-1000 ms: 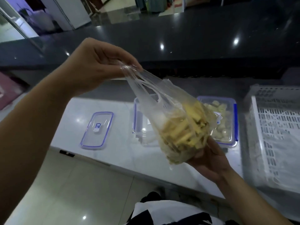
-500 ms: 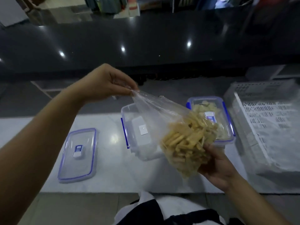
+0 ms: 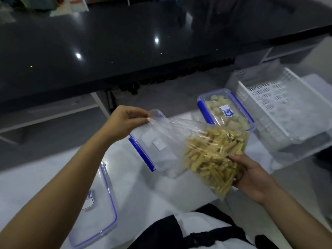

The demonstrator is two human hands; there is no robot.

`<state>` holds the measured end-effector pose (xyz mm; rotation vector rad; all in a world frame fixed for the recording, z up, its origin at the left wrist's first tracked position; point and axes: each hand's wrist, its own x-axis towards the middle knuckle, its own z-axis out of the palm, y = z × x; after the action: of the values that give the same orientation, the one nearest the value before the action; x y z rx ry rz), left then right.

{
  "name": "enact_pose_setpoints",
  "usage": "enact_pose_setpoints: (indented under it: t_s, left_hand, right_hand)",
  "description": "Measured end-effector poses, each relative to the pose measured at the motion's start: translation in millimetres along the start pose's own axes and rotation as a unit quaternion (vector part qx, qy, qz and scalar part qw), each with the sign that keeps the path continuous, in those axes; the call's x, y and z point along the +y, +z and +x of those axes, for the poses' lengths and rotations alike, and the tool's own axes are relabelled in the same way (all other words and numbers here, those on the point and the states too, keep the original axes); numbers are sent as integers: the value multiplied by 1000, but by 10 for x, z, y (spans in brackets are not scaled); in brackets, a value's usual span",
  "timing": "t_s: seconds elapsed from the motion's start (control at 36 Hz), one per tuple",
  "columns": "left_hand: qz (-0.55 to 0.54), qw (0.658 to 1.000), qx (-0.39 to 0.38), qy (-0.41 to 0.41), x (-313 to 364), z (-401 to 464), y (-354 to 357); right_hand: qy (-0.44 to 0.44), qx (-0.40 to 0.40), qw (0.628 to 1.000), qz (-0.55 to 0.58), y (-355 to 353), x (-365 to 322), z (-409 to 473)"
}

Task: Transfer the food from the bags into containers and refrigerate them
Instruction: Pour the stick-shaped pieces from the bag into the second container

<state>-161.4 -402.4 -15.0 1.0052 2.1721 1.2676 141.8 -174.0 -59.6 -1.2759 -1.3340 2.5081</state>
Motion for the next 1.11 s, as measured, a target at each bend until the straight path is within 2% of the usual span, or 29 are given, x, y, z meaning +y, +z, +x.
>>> enact_pose_setpoints:
  t_s: [0.33, 0.69, 1.03, 1.11]
  left_hand:
    - [42, 997, 53, -32, -389, 199, 91]
    - [-38, 993, 58, -98, -593, 201, 230]
    - [-92, 981, 127, -112, -460, -715, 622]
    - [-97, 980, 124, -122, -402, -911, 783]
  right_hand:
    - [-28, 61, 997, 28, 467, 285, -217]
    - [-29, 94, 994, 44, 519, 441, -179]
    - [-32, 65, 992, -101, -9, 146, -360]
    - [-34, 55, 989, -135, -178, -13, -402]
